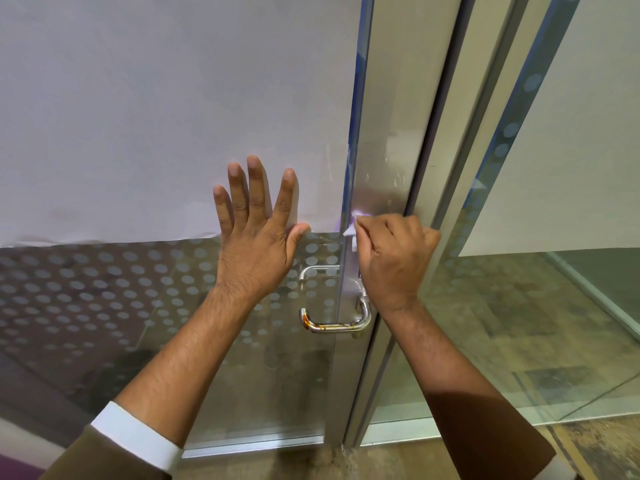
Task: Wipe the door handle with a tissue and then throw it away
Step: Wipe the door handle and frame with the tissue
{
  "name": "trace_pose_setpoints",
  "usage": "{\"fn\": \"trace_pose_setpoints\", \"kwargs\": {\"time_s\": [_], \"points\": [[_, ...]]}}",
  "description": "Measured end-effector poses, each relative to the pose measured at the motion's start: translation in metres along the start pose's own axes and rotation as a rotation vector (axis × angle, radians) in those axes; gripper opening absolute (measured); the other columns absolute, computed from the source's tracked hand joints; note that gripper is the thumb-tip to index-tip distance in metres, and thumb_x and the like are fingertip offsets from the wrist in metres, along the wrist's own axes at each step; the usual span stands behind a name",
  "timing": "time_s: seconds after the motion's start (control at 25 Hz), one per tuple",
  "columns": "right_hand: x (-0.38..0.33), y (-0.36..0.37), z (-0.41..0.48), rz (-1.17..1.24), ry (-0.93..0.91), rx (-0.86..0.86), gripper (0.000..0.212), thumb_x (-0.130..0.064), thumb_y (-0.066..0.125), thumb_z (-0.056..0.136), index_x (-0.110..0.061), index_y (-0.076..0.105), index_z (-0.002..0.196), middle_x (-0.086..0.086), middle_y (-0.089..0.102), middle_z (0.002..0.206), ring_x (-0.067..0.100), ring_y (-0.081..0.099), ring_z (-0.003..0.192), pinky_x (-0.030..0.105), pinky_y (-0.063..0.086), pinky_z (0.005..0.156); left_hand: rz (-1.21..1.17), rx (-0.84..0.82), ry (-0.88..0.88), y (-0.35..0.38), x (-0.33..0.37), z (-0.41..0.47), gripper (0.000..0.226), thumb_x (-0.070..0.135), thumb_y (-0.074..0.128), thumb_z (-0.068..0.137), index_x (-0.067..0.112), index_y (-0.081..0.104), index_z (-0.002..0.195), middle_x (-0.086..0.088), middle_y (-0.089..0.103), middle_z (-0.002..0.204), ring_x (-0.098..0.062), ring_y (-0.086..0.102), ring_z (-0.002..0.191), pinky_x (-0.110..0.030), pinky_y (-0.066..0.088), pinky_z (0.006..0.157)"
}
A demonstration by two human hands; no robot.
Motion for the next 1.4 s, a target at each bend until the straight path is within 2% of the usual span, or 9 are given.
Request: {"fn": "trace_pose_setpoints", "kwargs": {"time_s": [0.16, 0.6, 0.68, 0.84, 0.96, 1.04, 1.2, 1.28, 1.4], "points": [[0.0, 0.002, -0.008, -0.003, -0.063, -0.027, 0.009, -0.023, 0.075, 0.097, -0.024, 0.072, 0.088, -0.004, 0.063, 0.078, 0.021, 0.052, 0.074, 0.035, 0.023, 0.074, -0.006, -0.001, -0.007, 0.0, -0.001, 0.0, 0.083, 0.063, 0.035, 0.113, 0.025, -0.01, 0.172, -0.01, -0.044, 0.167, -0.035, -0.038, 0.155, -0.063, -0.013, 0.128], [0.025, -0.001, -0.07, -0.145, -0.215, -0.397, 0.008, -0.018, 0.075, 0.089, -0.023, 0.069, 0.087, -0.003, 0.06, 0.078, 0.023, 0.048, 0.076, 0.036, 0.027, 0.069, -0.012, -0.011, -0.002, 0.0, -0.001, 0.001, 0.084, 0.064, 0.034, 0.112, 0.025, -0.011, 0.171, -0.01, -0.045, 0.166, -0.034, -0.039, 0.155, -0.061, -0.017, 0.127], [0.03, -0.008, -0.07, -0.102, -0.104, -0.456, 0.009, -0.018, 0.08, 0.085, -0.022, 0.072, 0.086, -0.002, 0.062, 0.079, 0.025, 0.051, 0.075, 0.036, 0.034, 0.066, -0.011, -0.017, 0.005, -0.001, 0.0, 0.001, 0.084, 0.064, 0.033, 0.113, 0.024, -0.011, 0.171, -0.01, -0.045, 0.166, -0.034, -0.039, 0.155, -0.063, -0.014, 0.127], [0.042, -0.027, -0.067, 0.298, 0.393, -0.469, 0.007, -0.02, 0.076, 0.093, -0.027, 0.076, 0.096, -0.007, 0.068, 0.089, 0.013, 0.063, 0.079, 0.033, 0.05, 0.072, -0.002, -0.032, 0.013, -0.002, -0.001, 0.002, 0.084, 0.063, 0.034, 0.113, 0.023, -0.01, 0.172, -0.017, -0.039, 0.17, -0.036, -0.035, 0.155, -0.068, -0.006, 0.128], [0.046, -0.039, -0.073, 0.59, 0.734, -0.524, 0.019, -0.011, 0.073, 0.095, -0.03, 0.075, 0.092, -0.01, 0.071, 0.083, 0.005, 0.066, 0.07, 0.025, 0.057, 0.062, -0.011, -0.039, 0.004, -0.006, 0.002, 0.0, 0.083, 0.061, 0.036, 0.113, 0.02, -0.005, 0.173, -0.033, -0.01, 0.175, -0.04, -0.026, 0.156, -0.068, -0.005, 0.128], [0.048, -0.044, -0.079, 0.642, 0.825, -0.572, 0.031, -0.002, 0.07, 0.094, -0.032, 0.073, 0.087, -0.013, 0.073, 0.078, 0.001, 0.069, 0.066, 0.021, 0.056, 0.056, -0.016, -0.049, 0.007, -0.01, 0.003, 0.001, 0.082, 0.061, 0.036, 0.113, 0.019, -0.001, 0.174, -0.033, -0.003, 0.174, -0.04, -0.027, 0.156, -0.067, -0.006, 0.128], [0.049, -0.048, -0.089, 0.501, 0.778, -0.725, 0.036, 0.008, 0.065, 0.087, -0.022, 0.079, 0.102, -0.016, 0.073, 0.086, -0.011, 0.064, 0.07, 0.007, 0.045, 0.067, -0.026, -0.02, 0.035, -0.014, 0.001, -0.016, 0.084, 0.051, 0.048, 0.112, 0.015, 0.005, 0.174, -0.034, -0.007, 0.175, -0.043, -0.02, 0.161, -0.068, 0.002, 0.131], [0.047, -0.046, -0.089, 0.415, 0.654, -0.766, 0.033, 0.005, 0.068, 0.087, -0.019, 0.079, 0.107, -0.009, 0.07, 0.093, -0.011, 0.061, 0.077, 0.003, 0.041, 0.068, -0.042, 0.004, 0.081, -0.01, 0.003, -0.046, 0.081, 0.046, 0.05, 0.112, 0.01, 0.009, 0.173, -0.029, -0.011, 0.177, -0.042, -0.016, 0.164, -0.065, 0.004, 0.133], [0.046, -0.039, -0.082, 0.343, 0.387, -0.85, 0.028, -0.004, 0.067, 0.09, -0.026, 0.081, 0.102, -0.013, 0.058, 0.088, -0.005, 0.057, 0.08, 0.006, 0.036, 0.07, -0.049, -0.049, 0.14, 0.004, 0.005, -0.095, 0.083, 0.038, 0.055, 0.109, 0.006, 0.012, 0.173, -0.026, -0.009, 0.179, -0.044, -0.005, 0.167, -0.06, 0.003, 0.135]]}}
Point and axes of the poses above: each hand's wrist, its own z-axis towards the middle knuckle, its own y-axis out of the palm, x = y × z, the point moved 1 cm from there along z, towards the middle knuckle
